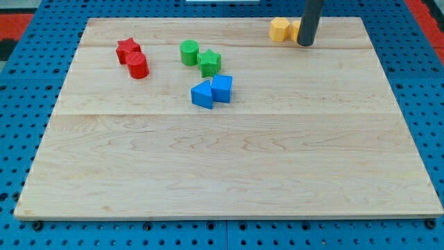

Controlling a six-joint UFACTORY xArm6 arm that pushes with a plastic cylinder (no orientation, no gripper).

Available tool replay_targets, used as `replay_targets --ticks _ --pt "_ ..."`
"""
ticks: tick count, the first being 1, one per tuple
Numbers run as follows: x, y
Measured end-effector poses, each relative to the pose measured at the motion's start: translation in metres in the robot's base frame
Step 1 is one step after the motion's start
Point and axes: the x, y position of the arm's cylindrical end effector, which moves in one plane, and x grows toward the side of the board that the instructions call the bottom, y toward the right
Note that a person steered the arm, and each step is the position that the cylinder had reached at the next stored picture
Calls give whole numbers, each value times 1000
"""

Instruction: Separate the green star and the green circle

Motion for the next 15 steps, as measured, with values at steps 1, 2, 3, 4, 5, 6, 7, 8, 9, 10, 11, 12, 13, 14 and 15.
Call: replay_targets --ticks 1,2,3,4,5,6,7,8,9,10,11,12,13,14,15 --pt "-7 1" --pt "-7 14" --pt "21 13" --pt "75 -22" --pt "130 -91" --pt "135 -184" --pt "129 -192" --pt "107 -193" --pt "77 -227" --pt "77 -229" --pt "73 -175" --pt "56 -162" --pt "61 -187" --pt "60 -203" --pt "61 -205"
